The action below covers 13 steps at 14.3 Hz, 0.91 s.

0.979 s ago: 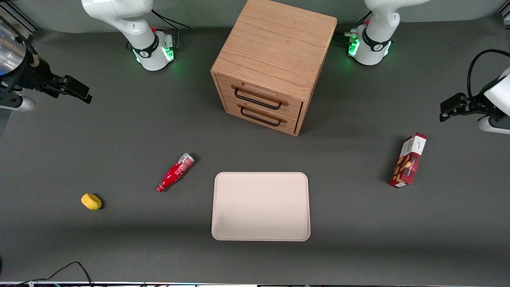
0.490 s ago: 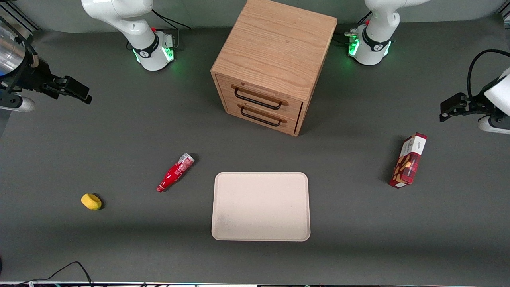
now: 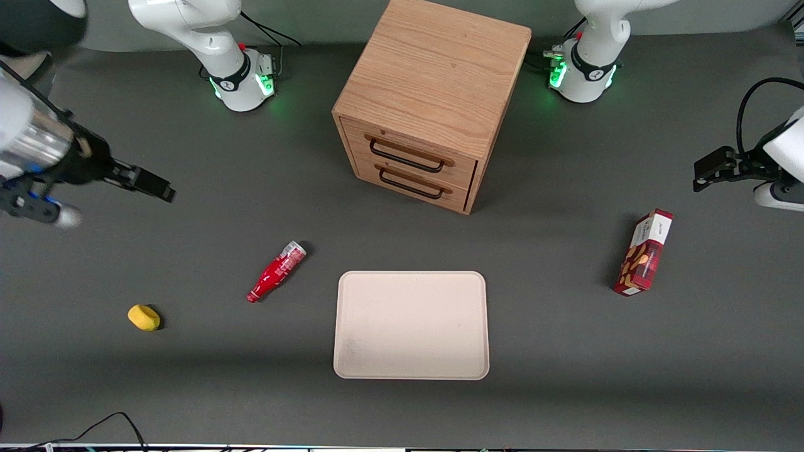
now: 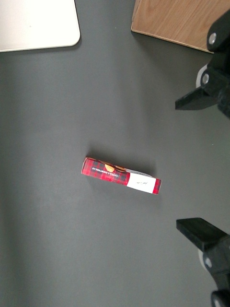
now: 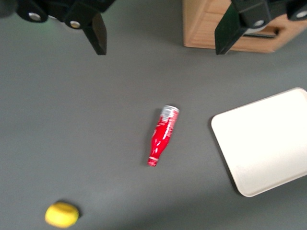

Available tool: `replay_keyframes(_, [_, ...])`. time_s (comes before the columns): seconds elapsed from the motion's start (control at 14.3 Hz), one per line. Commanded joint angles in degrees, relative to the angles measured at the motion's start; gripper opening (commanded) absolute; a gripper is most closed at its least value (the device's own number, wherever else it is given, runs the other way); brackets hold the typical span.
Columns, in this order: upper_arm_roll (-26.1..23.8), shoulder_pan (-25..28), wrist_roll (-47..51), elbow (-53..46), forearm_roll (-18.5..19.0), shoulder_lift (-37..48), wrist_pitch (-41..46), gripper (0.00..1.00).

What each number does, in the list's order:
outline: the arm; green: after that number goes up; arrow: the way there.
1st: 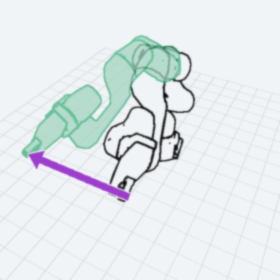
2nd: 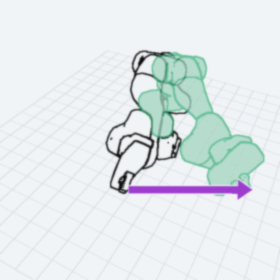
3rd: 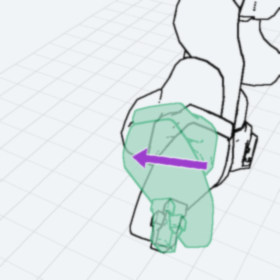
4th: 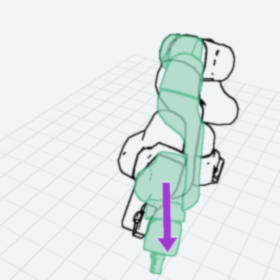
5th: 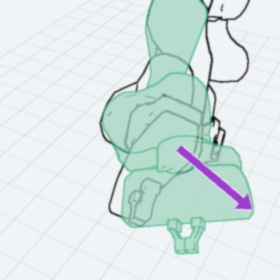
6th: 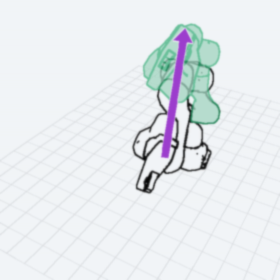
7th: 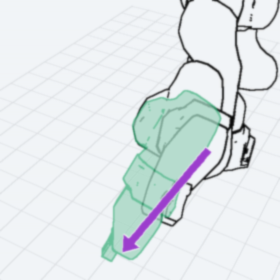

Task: Place coke bottle on tray
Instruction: 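Move the open right gripper down over the red Coca-Cola bottle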

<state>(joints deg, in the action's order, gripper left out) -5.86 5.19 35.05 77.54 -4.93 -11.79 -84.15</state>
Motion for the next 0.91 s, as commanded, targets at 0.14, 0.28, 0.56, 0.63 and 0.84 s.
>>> replay_keyframes(0.14, [-4.2,0.3,14.4,-3.8,-0.8,-13.6,-9.0,1.00])
replay_keyframes(0.28, [-4.3,0.7,15.8,-3.6,0.1,-18.6,-11.5,1.00])
replay_keyframes(0.56, [-4.5,1.2,21.3,2.8,6.2,-24.5,-20.7,1.00])
replay_keyframes(0.63, [-4.5,1.1,21.6,5.0,6.3,-24.9,-23.2,1.00])
replay_keyframes(0.84, [-4.5,1.1,23.2,11.1,6.3,-25.1,-30.4,1.00])
